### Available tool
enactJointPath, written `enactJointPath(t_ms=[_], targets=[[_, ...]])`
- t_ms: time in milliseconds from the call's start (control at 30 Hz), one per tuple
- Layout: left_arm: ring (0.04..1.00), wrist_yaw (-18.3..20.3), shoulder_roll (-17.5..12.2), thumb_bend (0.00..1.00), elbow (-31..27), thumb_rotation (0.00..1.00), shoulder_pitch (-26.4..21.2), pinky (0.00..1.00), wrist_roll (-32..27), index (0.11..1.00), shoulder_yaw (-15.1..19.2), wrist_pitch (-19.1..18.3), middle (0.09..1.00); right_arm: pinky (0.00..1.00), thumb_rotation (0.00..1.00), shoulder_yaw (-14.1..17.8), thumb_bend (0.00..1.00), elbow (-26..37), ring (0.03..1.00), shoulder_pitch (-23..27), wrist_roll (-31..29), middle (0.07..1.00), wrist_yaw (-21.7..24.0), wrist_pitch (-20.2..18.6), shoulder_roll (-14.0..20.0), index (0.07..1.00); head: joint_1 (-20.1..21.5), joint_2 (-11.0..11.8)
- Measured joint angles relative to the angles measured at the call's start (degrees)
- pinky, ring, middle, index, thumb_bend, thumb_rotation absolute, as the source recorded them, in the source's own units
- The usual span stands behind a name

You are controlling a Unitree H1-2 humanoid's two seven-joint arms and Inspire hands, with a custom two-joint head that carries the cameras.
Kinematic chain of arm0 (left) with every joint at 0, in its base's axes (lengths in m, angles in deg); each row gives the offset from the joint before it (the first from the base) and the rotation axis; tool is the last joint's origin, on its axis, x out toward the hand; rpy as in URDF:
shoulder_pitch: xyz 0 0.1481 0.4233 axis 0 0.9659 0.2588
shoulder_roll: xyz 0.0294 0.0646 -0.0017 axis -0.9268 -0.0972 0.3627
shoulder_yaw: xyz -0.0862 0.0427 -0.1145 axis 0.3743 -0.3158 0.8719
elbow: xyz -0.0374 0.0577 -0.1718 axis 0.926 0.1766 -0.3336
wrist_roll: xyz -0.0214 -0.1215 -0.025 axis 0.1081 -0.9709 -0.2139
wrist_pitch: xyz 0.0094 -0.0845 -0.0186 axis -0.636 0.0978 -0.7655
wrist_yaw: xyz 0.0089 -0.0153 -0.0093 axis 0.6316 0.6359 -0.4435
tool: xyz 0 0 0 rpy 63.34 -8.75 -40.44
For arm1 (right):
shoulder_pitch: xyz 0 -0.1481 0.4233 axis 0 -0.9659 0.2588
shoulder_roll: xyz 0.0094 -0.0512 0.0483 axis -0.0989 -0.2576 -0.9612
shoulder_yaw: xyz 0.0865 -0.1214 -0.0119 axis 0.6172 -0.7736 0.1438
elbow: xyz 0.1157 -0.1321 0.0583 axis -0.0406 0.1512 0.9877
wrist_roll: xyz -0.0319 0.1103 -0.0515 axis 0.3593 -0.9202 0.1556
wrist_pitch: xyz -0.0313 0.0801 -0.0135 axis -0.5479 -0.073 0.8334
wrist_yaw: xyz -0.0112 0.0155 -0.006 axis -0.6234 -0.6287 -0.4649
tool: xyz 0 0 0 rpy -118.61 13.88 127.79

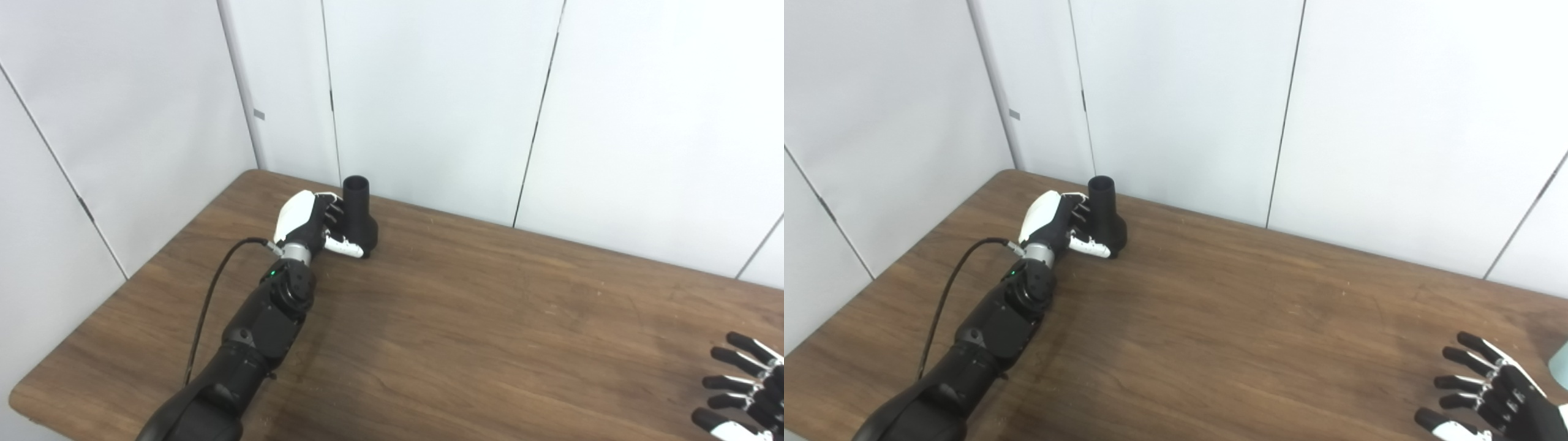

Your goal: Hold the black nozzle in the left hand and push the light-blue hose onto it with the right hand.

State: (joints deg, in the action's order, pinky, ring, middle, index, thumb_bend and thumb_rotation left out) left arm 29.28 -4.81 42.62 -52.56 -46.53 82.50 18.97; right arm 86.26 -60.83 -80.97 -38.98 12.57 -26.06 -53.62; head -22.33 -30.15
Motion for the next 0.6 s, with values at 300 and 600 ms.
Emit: enactJointPath(t_ms=[300,600], targets=[[0.498,-0.30,-0.11,0.53,-0.76,0.00,0.28,0.38,0.38,0.502,-2.17,0.66,0.458,0.49,0.17,-0.03,0.72,0.00,0.592,0.36,0.39,0.738,-0.43,0.00,-0.15,0.777,3.07,-0.17],[0.459,1.62,0.37,0.53,-9.33,0.00,4.07,0.37,0.92,0.500,-6.00,0.36,0.454,0.48,0.20,-0.53,0.74,-0.18,0.584,0.54,1.05,0.724,-0.80,0.05,-0.97,0.769,7.65,-1.14]])
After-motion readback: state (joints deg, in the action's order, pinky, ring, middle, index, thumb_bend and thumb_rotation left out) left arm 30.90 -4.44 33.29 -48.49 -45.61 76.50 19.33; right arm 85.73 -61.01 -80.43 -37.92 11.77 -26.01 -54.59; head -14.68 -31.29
